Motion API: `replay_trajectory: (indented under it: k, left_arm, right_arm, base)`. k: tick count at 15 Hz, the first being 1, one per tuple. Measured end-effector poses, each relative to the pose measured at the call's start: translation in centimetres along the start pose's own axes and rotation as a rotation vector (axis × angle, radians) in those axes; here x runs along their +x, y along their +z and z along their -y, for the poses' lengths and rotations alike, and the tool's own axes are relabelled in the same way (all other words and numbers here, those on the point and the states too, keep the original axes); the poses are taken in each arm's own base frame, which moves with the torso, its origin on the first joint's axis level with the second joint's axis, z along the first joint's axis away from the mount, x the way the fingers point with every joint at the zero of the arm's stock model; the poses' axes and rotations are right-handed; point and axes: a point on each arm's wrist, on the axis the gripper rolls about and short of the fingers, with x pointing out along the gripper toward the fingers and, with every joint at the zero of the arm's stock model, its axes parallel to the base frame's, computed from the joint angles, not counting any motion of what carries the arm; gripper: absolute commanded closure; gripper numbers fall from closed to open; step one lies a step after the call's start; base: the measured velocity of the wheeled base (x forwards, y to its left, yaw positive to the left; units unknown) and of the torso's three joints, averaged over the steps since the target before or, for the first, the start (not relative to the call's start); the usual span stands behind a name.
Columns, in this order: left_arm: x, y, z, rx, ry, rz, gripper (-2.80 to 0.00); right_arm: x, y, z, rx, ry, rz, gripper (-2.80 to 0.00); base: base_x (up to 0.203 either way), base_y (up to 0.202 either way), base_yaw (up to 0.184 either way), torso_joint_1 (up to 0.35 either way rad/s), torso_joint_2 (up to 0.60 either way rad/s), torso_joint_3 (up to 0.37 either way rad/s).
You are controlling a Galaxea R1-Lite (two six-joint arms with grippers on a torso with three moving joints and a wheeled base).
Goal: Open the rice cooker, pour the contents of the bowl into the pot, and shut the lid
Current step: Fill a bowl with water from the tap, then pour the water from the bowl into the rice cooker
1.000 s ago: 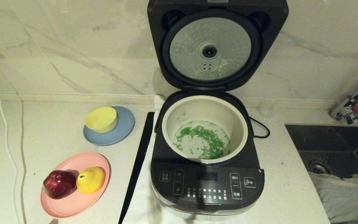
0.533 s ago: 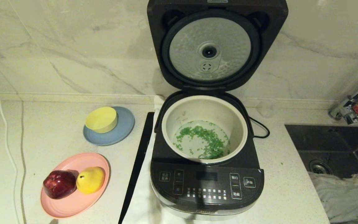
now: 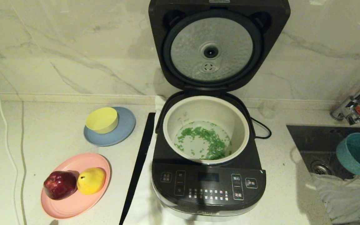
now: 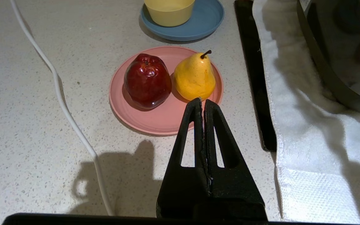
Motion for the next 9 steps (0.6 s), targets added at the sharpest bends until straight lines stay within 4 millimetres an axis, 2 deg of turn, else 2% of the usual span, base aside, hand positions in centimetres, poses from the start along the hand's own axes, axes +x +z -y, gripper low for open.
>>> replay_trajectory:
  k: [3, 6, 9]
  left_arm:
    - [0.0, 0.0, 0.0, 0.000, 0.001, 0.000, 0.00]
    - [0.0, 0.0, 0.0, 0.000, 0.000, 0.000, 0.00]
    - [0.0, 0.0, 0.0, 0.000, 0.000, 0.000, 0.00]
  right_arm:
    - [-3.8, -3.1, -4.9, -0.185, 0.092, -0.002, 0.00]
    - [-8.6, -4.5, -9.5, -0.332, 0.224, 0.064, 0.00]
    - [-12.3, -5.6, -13.3, -0.443, 0.324, 0.144, 0.00]
  base:
    - [0.000, 0.000, 0.000, 0.000, 0.00, 0.000]
    - [0.000, 0.000, 0.000, 0.000, 0.00, 0.000]
    - [0.000, 0.000, 0.000, 0.000, 0.00, 0.000]
